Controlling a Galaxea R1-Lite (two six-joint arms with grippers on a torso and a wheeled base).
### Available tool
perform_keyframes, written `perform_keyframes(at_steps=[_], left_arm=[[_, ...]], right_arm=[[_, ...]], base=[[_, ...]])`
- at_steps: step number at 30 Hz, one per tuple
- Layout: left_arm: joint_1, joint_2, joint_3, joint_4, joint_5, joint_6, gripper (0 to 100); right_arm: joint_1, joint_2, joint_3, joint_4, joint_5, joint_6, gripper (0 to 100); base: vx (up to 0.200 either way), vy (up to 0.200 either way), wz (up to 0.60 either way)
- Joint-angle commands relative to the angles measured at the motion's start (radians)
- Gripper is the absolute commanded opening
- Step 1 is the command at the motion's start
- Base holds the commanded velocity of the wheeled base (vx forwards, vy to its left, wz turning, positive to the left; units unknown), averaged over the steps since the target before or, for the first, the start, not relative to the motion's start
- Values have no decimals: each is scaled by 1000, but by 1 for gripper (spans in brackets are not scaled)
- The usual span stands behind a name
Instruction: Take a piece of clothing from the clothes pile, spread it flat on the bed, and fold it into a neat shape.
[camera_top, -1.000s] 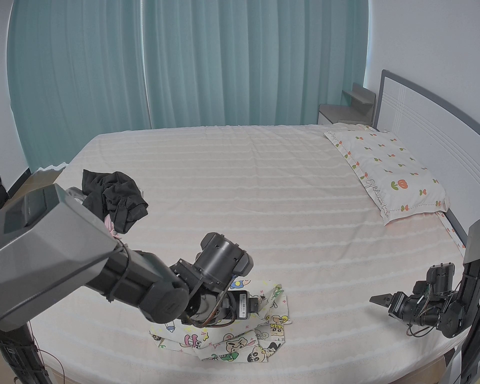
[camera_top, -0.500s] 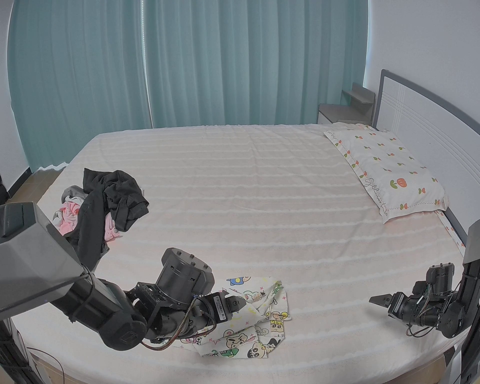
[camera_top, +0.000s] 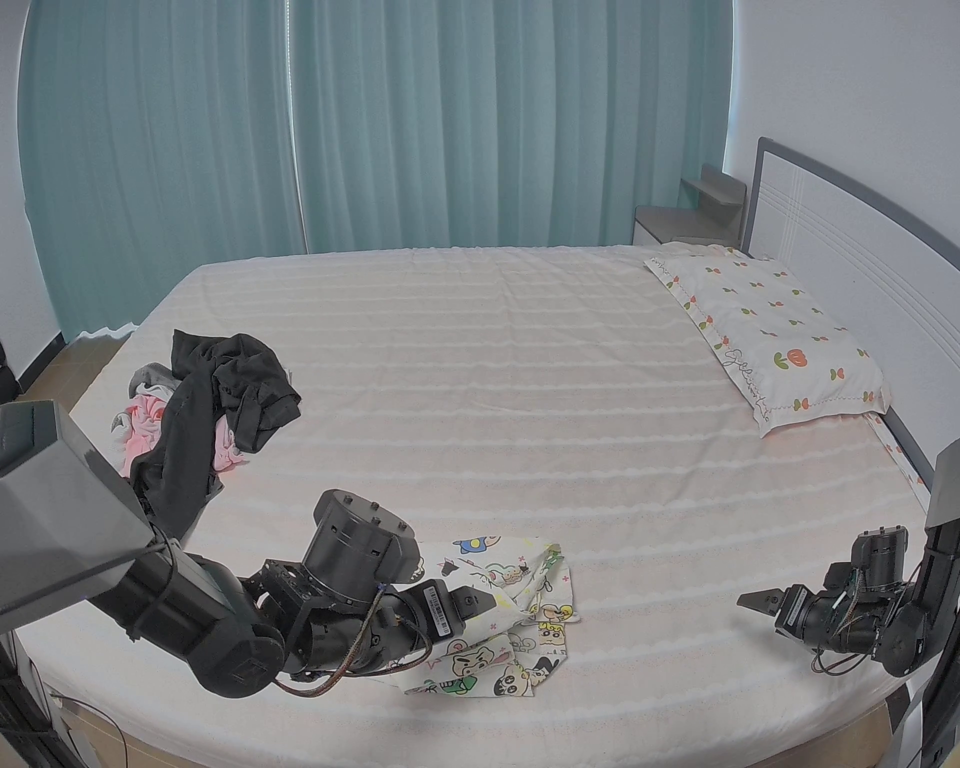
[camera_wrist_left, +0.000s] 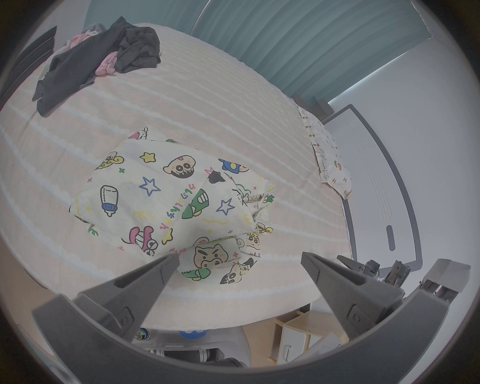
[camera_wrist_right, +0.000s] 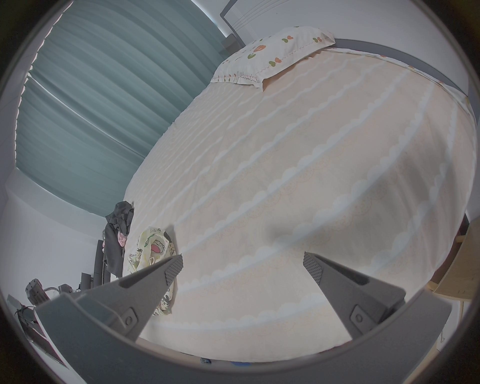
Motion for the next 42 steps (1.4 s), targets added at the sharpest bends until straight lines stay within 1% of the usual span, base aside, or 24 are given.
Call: perform_keyframes(at_steps=[1,2,5,7,10,11,13,15,18,19,20,22,23,24,25,27,29,30,31,32,33,36,40,42], left_arm=[[11,-16,-4,-1,1,0,100],[12,-19,-9,1,1,0,100],[15,-36,-10,4,2,0,100],[17,-53,-10,8,2,0,100],[28,-79,-6,13,2,0,100],[35,-85,-1,15,2,0,100],[51,-88,-1,28,4,0,100],[71,-90,-4,54,4,0,100],[84,-90,-4,70,4,0,100],[97,-99,3,70,5,0,100],[100,-108,8,70,4,0,100],[101,-111,11,70,4,-2,100],[109,-142,40,65,2,-7,100],[109,-142,40,65,2,-7,100],[111,-161,51,62,2,-7,100],[109,-164,51,59,2,-13,100],[111,-159,48,56,2,-28,100],[111,-159,48,56,2,-28,100],[111,-156,48,56,2,-39,100],[112,-156,48,56,2,-42,100],[112,-156,48,56,2,-42,100],[124,-164,53,51,4,-43,100],[132,-170,62,34,5,-43,100],[134,-171,66,28,5,-43,100]], right_arm=[[9,-15,18,-7,-9,2,100],[11,-24,18,-11,-16,2,100],[55,-58,18,-21,-21,9,100],[110,-67,18,-51,-35,9,100],[195,-61,16,-110,-101,4,100],[230,-59,-13,-107,-134,1,100],[282,-55,-62,-90,-177,1,100],[337,-56,-120,-41,-206,1,100],[400,-65,-194,48,-217,2,100],[436,-68,-251,113,-228,2,100],[453,-67,-281,147,-236,2,100],[457,-67,-292,159,-239,2,100],[494,-65,-384,265,-259,1,100],[494,-65,-384,265,-259,1,100],[514,-64,-452,349,-269,1,100],[545,-58,-545,458,-280,1,100],[571,-42,-616,542,-288,-1,100],[571,-42,-616,542,-288,-1,100],[594,-10,-679,610,-299,-5,100],[604,11,-717,637,-311,-17,100],[604,11,-717,637,-311,-17,100],[615,111,-846,716,-363,-79,100],[660,208,-940,779,-434,-94,100],[695,245,-959,785,-452,-99,100]], base=[[0,200,0],[0,200,0],[0,200,0],[0,200,0],[0,200,0],[0,200,0],[0,200,0],[0,200,0],[0,200,0],[0,200,0],[0,0,0],[0,0,0],[0,0,0],[0,0,0],[0,0,0],[0,0,0],[0,0,0],[0,0,0],[0,0,0],[0,0,0],[0,0,0],[0,0,0],[0,0,0],[0,0,0]])
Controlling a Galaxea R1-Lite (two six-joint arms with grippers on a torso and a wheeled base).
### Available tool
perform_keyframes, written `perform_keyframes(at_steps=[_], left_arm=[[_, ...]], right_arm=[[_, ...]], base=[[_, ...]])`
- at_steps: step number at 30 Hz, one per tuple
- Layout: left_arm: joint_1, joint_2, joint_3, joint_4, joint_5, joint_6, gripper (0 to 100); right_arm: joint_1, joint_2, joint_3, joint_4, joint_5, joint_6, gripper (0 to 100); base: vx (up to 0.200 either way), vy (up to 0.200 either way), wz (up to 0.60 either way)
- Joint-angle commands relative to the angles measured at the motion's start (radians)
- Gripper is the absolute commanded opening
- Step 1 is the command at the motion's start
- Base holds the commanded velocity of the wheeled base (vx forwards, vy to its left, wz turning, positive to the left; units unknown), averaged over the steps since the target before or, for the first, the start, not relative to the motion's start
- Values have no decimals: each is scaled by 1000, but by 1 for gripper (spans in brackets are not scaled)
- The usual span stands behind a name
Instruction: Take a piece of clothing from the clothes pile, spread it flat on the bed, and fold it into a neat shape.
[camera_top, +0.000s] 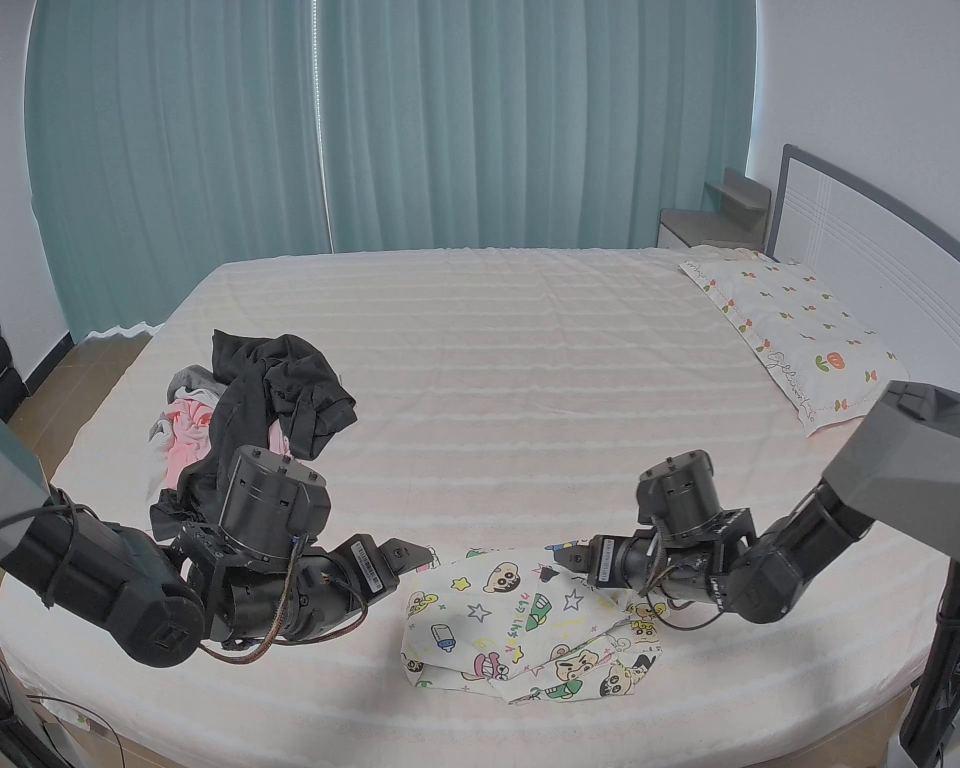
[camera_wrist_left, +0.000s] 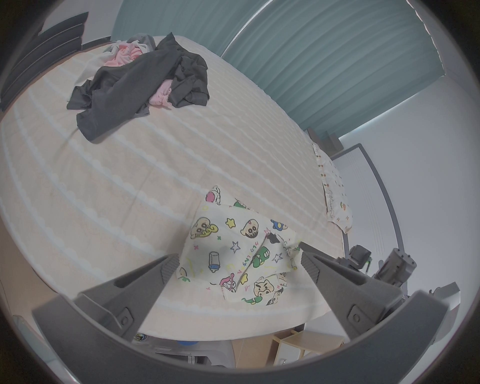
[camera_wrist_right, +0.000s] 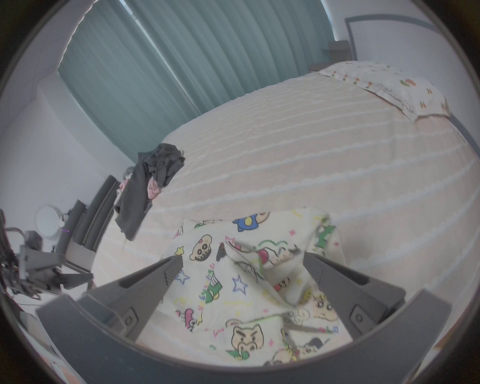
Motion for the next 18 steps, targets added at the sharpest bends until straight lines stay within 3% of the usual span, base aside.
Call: perform_keyframes(at_steps=[1,6,9,14,18], left_arm=[[13,-16,14,-16,2,-4,100],[15,-36,25,-21,2,-4,100],[15,-37,28,-21,1,-4,100],[15,-36,30,-21,2,-4,100],[13,-37,41,-24,2,-4,100]], right_arm=[[93,177,-123,56,-65,-34,100],[101,262,-177,54,-148,-119,100],[87,272,-183,60,-165,-132,100],[74,255,-129,68,-252,-166,100],[73,199,-54,62,-286,-172,100]], base=[[0,0,0],[0,0,0],[0,0,0],[0,0,0],[0,0,0]])
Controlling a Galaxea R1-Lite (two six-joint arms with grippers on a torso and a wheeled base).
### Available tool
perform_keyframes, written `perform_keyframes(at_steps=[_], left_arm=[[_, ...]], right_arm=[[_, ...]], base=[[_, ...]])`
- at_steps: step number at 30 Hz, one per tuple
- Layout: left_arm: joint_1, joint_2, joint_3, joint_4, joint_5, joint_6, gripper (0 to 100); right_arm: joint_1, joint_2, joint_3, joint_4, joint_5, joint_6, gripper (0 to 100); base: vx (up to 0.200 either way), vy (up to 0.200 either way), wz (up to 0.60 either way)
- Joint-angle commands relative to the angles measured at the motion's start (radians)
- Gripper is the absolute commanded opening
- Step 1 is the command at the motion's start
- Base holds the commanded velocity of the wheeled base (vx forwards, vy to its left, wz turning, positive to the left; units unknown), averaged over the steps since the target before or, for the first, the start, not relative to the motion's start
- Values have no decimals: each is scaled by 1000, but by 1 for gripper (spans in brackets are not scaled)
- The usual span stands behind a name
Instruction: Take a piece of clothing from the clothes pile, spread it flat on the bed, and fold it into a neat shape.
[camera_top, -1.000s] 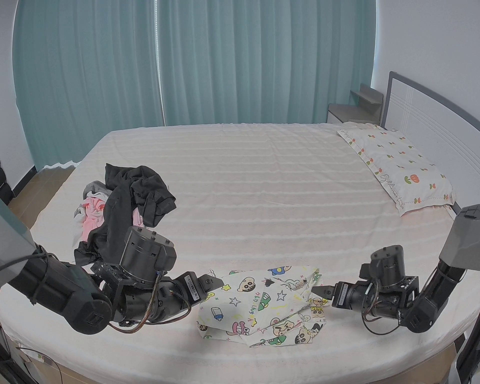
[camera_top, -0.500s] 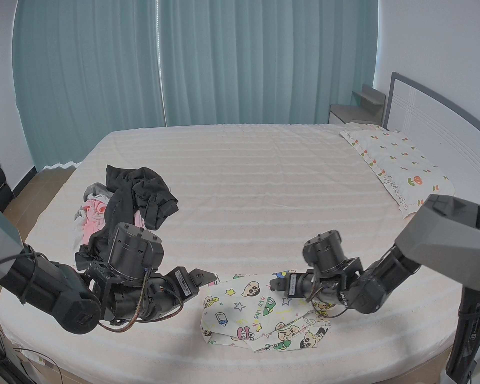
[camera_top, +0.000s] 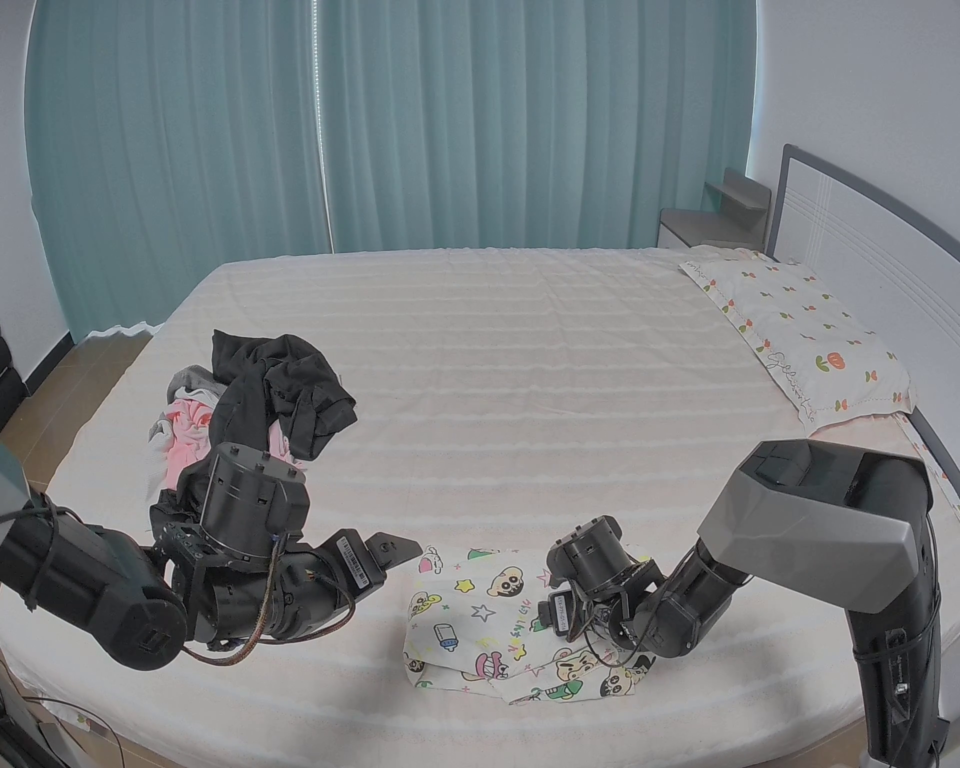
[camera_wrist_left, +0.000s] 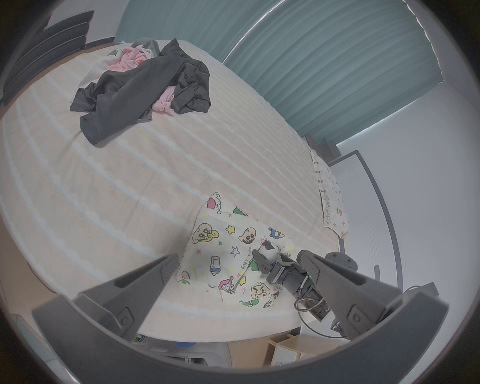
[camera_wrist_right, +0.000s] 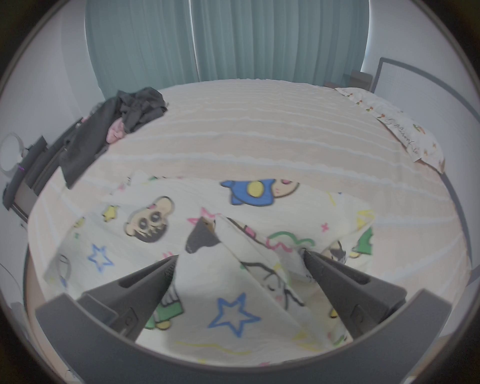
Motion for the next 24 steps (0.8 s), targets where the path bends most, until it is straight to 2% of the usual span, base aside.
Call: perform_keyframes(at_steps=[1,7,22,24], left_arm=[[-1,-2,10,-2,1,0,100],[-1,-3,16,-2,2,2,100],[-1,-3,23,-3,4,2,100],[-1,-3,23,-3,4,2,100]], right_arm=[[-4,-57,82,-5,-25,-4,100],[-3,-151,211,-10,-45,5,100],[10,-318,529,-45,-18,22,100],[-15,-373,562,-76,57,84,100]], base=[[0,0,0],[0,0,0],[0,0,0],[0,0,0]])
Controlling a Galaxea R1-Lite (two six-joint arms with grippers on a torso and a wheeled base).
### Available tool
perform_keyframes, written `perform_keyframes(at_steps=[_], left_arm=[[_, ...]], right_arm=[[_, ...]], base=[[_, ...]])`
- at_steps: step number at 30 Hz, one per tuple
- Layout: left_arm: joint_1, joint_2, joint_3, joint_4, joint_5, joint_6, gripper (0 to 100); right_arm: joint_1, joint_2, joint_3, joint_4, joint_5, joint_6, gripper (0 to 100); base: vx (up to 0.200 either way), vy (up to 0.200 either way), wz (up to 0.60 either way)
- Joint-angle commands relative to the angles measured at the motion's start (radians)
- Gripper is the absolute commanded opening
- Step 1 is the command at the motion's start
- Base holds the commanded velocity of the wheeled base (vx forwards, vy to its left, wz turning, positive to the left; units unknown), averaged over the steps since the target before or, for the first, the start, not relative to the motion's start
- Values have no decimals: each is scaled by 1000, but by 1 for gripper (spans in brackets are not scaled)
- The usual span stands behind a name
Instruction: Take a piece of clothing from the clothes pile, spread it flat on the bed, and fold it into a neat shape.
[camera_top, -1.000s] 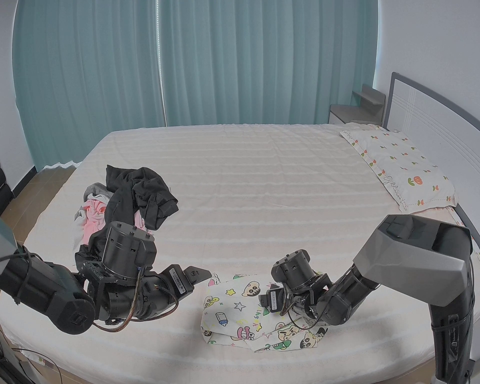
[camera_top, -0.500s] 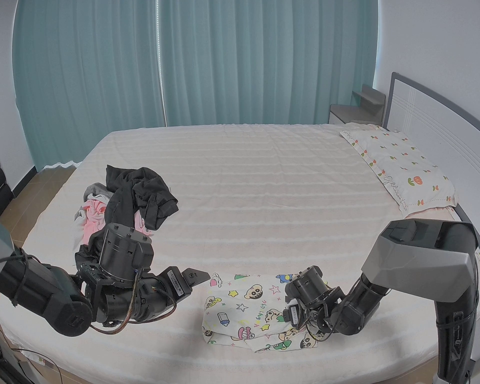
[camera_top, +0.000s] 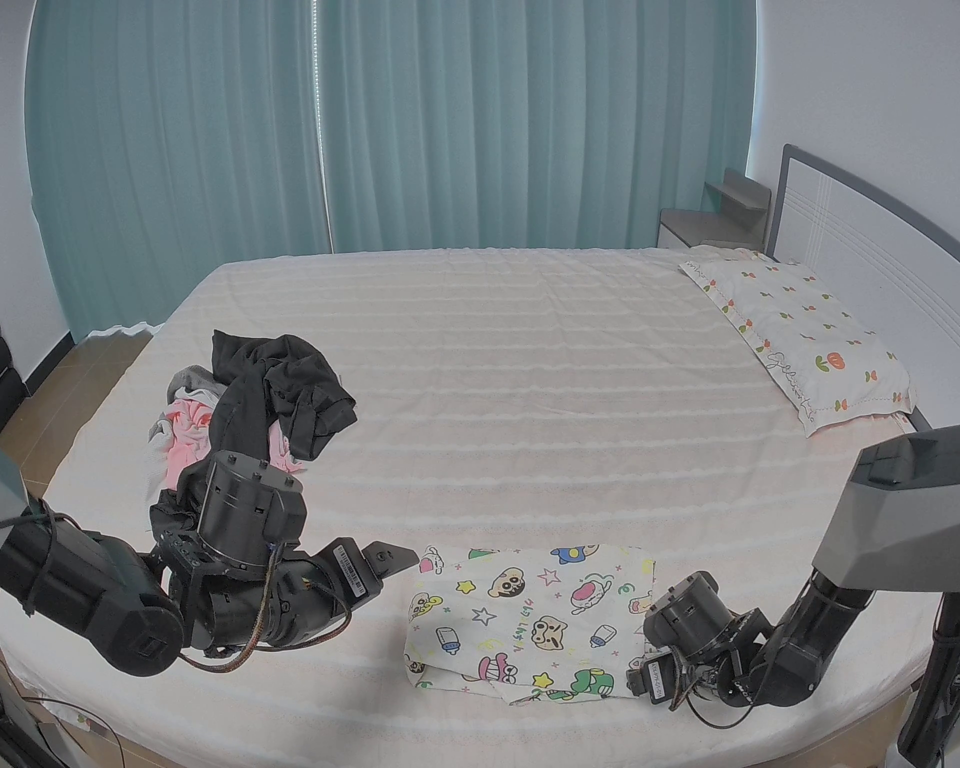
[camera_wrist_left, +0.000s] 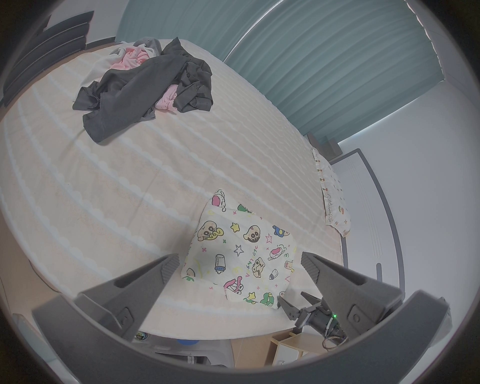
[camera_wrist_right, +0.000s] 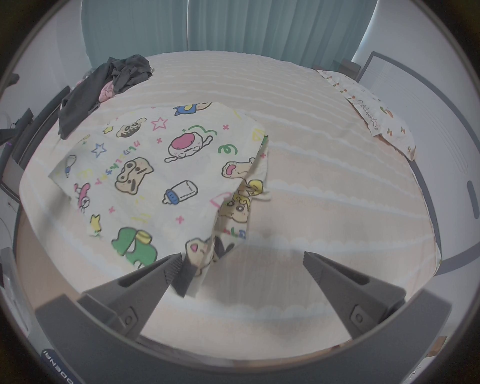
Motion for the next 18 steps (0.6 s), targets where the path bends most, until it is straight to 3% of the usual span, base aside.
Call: perform_keyframes(at_steps=[1,4,6,7,8,12,18], left_arm=[[0,2,1,0,0,0,100],[-1,1,1,0,-1,0,100],[-1,1,1,0,-1,0,100],[-1,1,1,0,-1,0,100],[0,1,1,0,-1,0,100],[-1,1,2,0,-1,0,100],[-1,1,4,0,-1,0,100]], right_arm=[[-23,-82,31,-43,81,91,100],[-52,-91,48,-115,244,199,100],[-67,-82,69,-150,327,227,100],[-84,-62,91,-196,411,241,100],[-92,-47,100,-216,439,241,100],[-84,-7,118,-297,449,239,100],[-55,19,125,-302,446,218,100]], base=[[0,0,0],[0,0,0],[0,0,0],[0,0,0],[0,0,0],[0,0,0],[0,0,0]])
